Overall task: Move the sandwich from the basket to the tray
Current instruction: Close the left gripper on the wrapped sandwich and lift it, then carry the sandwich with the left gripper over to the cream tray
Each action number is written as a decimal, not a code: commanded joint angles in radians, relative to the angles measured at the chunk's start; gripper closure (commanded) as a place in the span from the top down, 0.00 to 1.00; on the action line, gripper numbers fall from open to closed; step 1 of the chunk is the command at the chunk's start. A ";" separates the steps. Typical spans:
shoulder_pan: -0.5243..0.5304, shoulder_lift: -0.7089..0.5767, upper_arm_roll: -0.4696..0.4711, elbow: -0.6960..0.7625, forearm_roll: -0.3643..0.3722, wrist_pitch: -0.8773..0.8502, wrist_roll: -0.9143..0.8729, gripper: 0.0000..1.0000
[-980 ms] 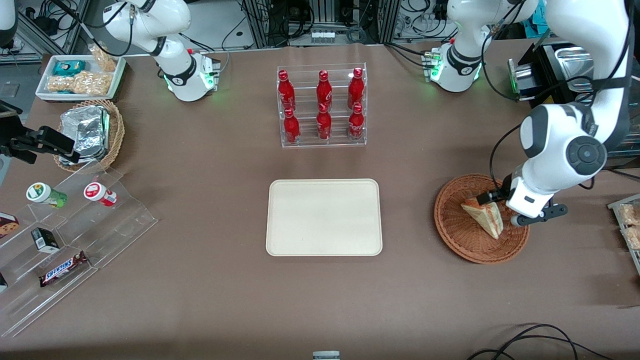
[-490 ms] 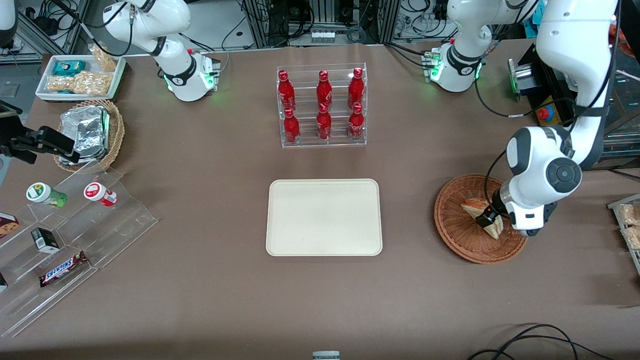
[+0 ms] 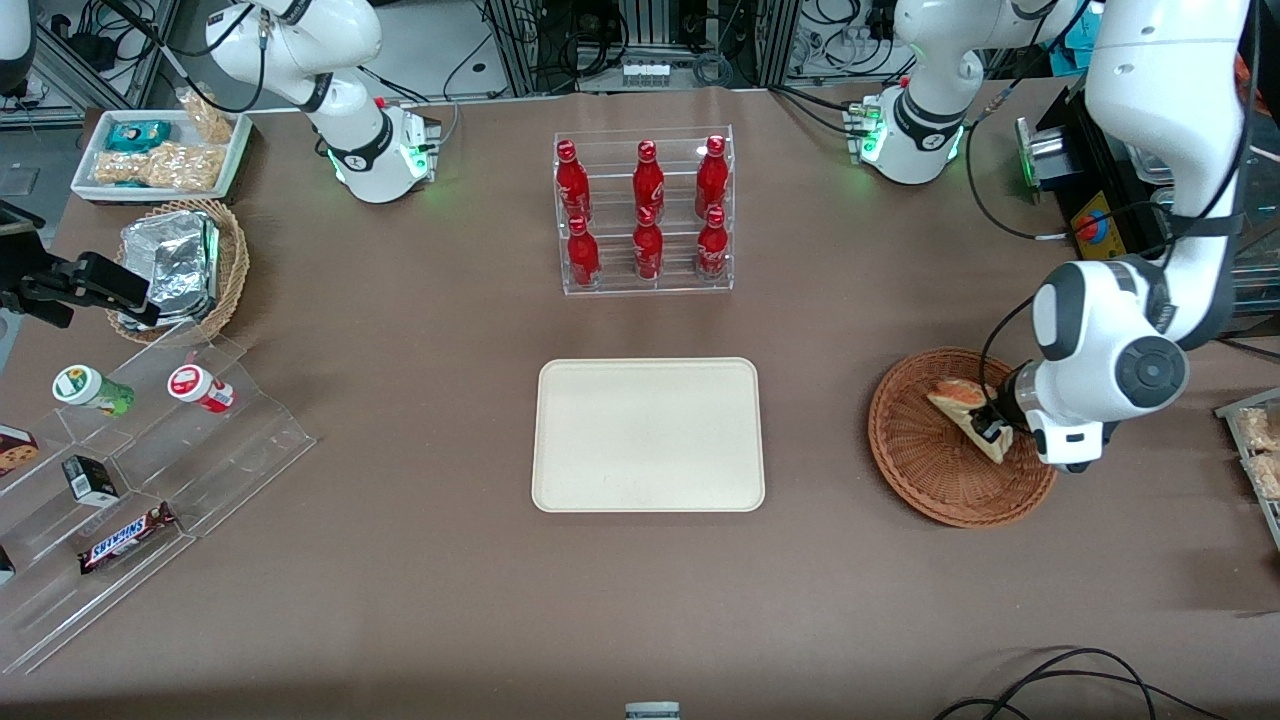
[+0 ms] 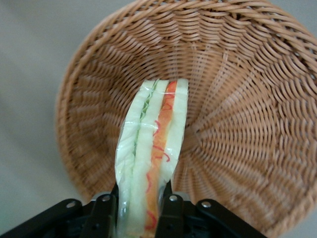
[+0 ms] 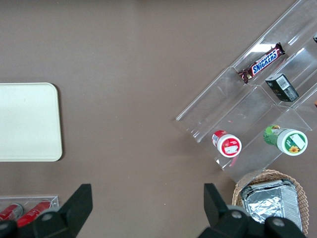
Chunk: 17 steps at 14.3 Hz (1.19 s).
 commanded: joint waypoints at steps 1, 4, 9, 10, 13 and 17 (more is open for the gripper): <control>-0.024 -0.016 -0.032 0.117 -0.001 -0.156 0.019 0.01; -0.042 0.011 -0.142 0.135 0.000 -0.073 0.268 0.03; -0.207 0.154 -0.215 0.252 -0.012 0.060 0.298 0.02; -0.249 0.192 -0.215 0.284 -0.012 0.084 0.283 0.01; -0.382 0.302 -0.212 0.420 -0.001 0.128 0.177 0.00; -0.508 0.444 -0.204 0.600 0.040 0.128 0.065 0.00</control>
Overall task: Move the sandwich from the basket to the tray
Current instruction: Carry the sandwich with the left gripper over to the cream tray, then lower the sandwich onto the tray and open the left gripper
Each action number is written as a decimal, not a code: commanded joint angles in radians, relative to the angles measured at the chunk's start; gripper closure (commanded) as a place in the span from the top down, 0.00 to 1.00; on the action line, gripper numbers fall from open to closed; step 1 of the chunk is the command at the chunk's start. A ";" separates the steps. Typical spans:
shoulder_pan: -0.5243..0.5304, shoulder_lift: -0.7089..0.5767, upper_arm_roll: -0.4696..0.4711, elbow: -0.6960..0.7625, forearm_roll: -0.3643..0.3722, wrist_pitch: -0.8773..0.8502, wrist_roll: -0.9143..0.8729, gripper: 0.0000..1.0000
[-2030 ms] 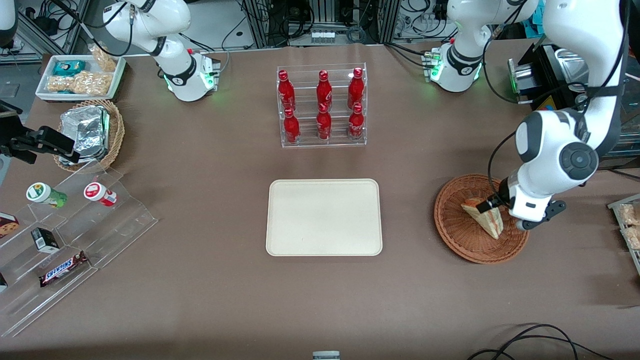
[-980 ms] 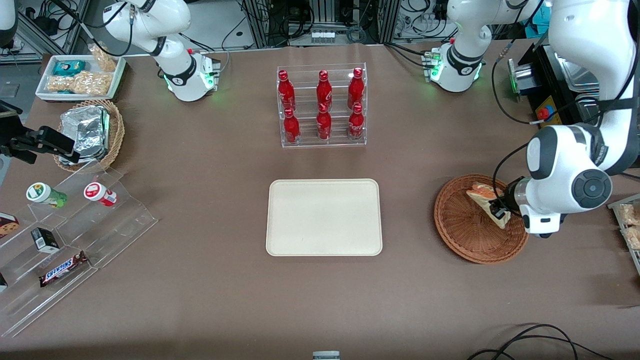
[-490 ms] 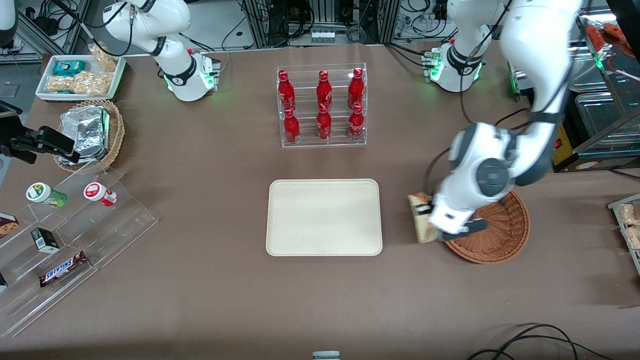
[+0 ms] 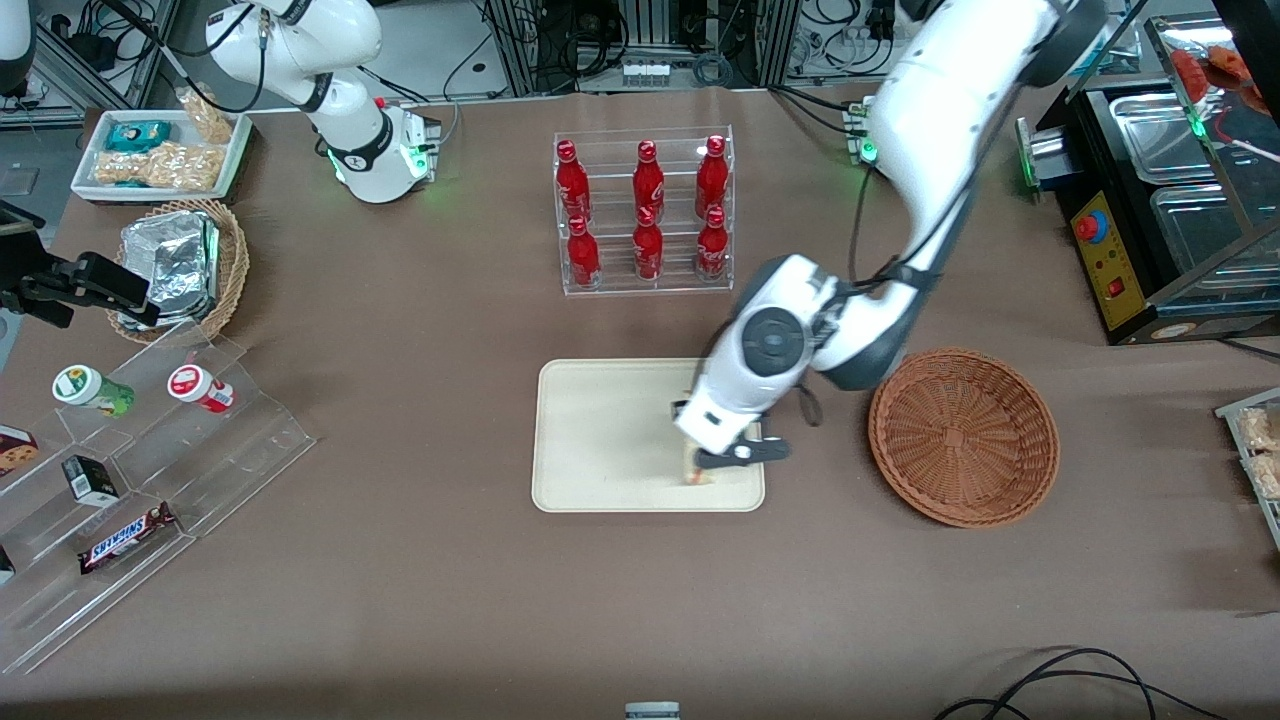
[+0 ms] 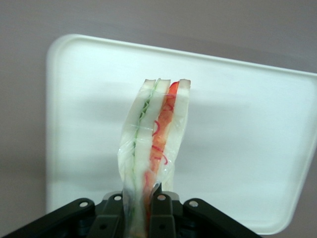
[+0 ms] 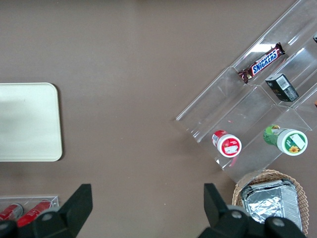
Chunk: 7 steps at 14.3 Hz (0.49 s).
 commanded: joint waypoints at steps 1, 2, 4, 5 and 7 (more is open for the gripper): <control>-0.066 0.108 0.016 0.155 0.076 -0.019 -0.102 0.00; -0.080 0.122 0.015 0.168 0.113 -0.019 -0.138 0.00; -0.105 0.142 0.016 0.168 0.167 -0.018 -0.160 0.00; -0.105 0.150 0.015 0.168 0.167 -0.015 -0.160 0.01; -0.112 0.154 0.013 0.155 0.166 -0.004 -0.161 0.06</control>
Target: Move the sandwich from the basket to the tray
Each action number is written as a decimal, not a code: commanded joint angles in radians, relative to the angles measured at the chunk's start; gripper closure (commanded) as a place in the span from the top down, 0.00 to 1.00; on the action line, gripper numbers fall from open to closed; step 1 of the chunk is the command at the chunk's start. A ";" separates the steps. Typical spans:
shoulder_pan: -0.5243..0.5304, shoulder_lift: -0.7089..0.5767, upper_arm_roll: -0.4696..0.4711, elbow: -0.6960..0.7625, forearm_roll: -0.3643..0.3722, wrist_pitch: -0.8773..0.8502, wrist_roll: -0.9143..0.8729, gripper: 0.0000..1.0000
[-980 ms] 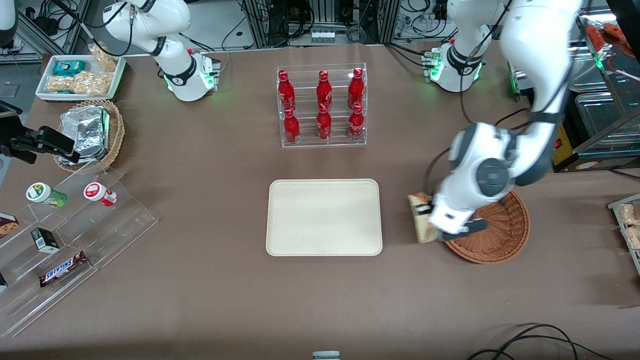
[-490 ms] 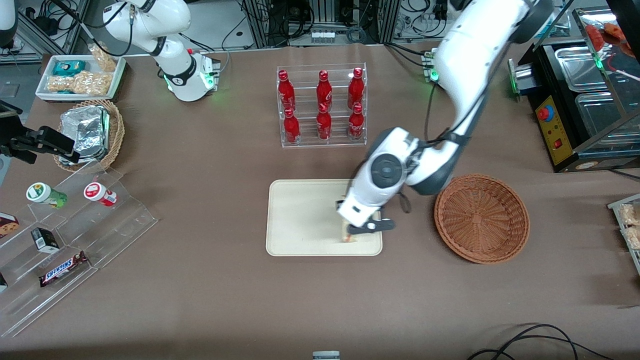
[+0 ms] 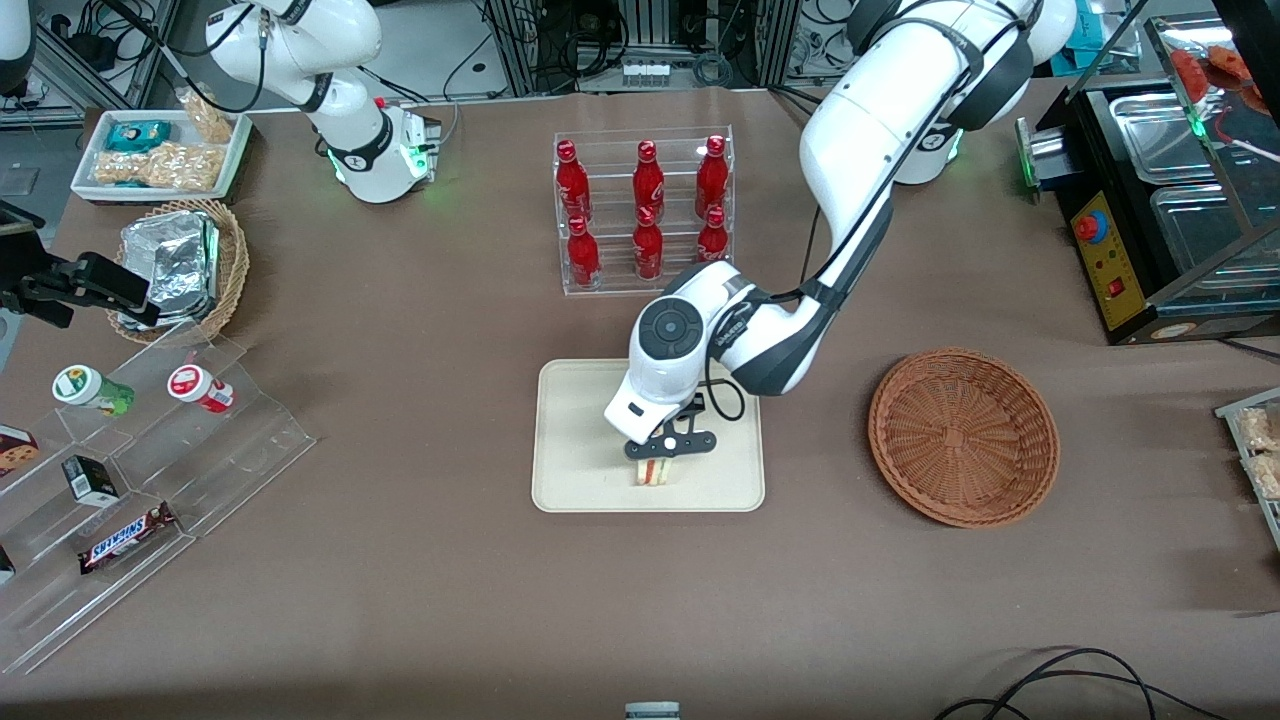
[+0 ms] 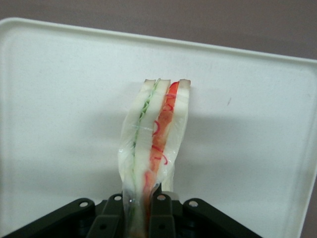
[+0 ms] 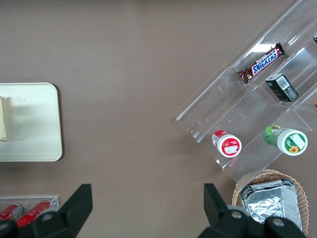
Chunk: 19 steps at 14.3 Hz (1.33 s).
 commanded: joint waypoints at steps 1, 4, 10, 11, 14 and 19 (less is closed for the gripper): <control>-0.021 0.018 0.012 0.029 0.014 -0.003 -0.024 0.25; -0.015 -0.016 0.010 0.031 0.007 -0.018 -0.036 1.00; 0.018 -0.304 0.013 -0.006 0.011 -0.309 -0.017 1.00; 0.031 -0.362 0.013 -0.036 0.020 -0.328 -0.017 1.00; 0.128 -0.497 0.013 -0.179 0.007 -0.357 -0.032 1.00; 0.283 -0.628 0.012 -0.365 0.002 -0.352 0.046 1.00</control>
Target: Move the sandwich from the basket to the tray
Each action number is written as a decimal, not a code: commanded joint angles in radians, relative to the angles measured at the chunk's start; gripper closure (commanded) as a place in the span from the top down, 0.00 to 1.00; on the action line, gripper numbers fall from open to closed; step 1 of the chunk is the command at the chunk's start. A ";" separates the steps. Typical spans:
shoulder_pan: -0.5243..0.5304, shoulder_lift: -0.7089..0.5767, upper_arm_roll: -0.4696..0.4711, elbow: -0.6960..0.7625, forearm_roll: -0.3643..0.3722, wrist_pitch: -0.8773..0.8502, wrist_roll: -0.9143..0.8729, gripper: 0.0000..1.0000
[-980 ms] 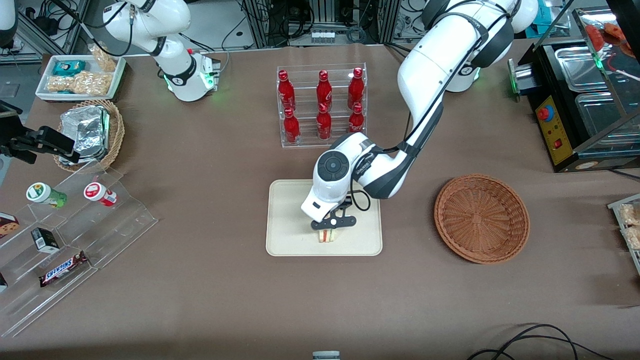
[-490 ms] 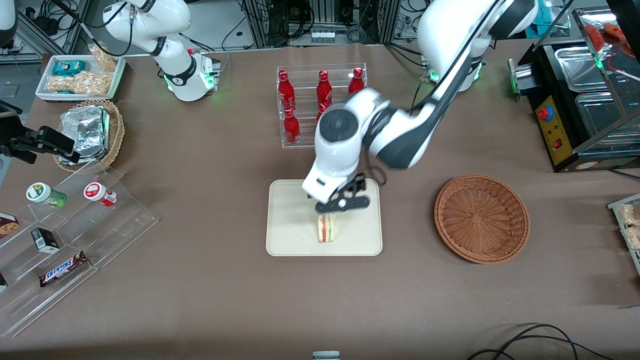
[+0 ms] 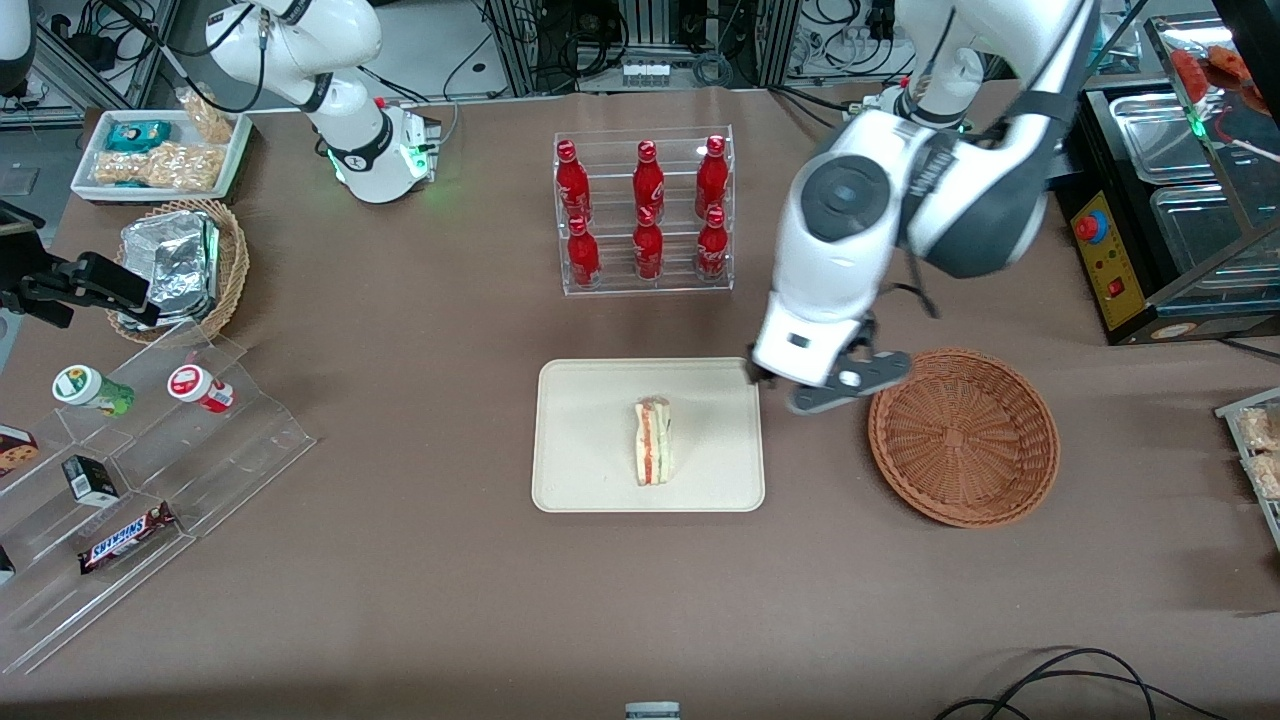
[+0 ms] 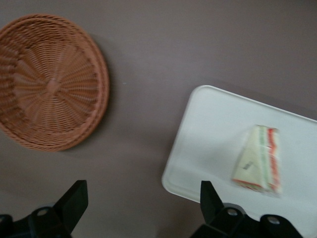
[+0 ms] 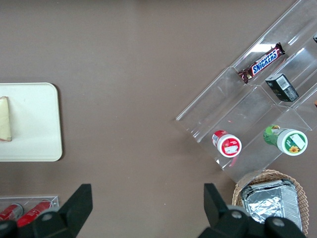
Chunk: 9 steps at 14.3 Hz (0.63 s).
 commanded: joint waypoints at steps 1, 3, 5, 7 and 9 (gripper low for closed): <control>0.090 -0.110 -0.008 -0.140 -0.024 0.017 0.091 1.00; 0.141 -0.176 -0.007 -0.203 -0.052 0.006 0.201 1.00; 0.207 -0.240 -0.007 -0.264 -0.076 -0.017 0.312 1.00; 0.274 -0.285 -0.007 -0.273 -0.103 -0.105 0.456 1.00; 0.326 -0.325 -0.007 -0.273 -0.124 -0.170 0.556 1.00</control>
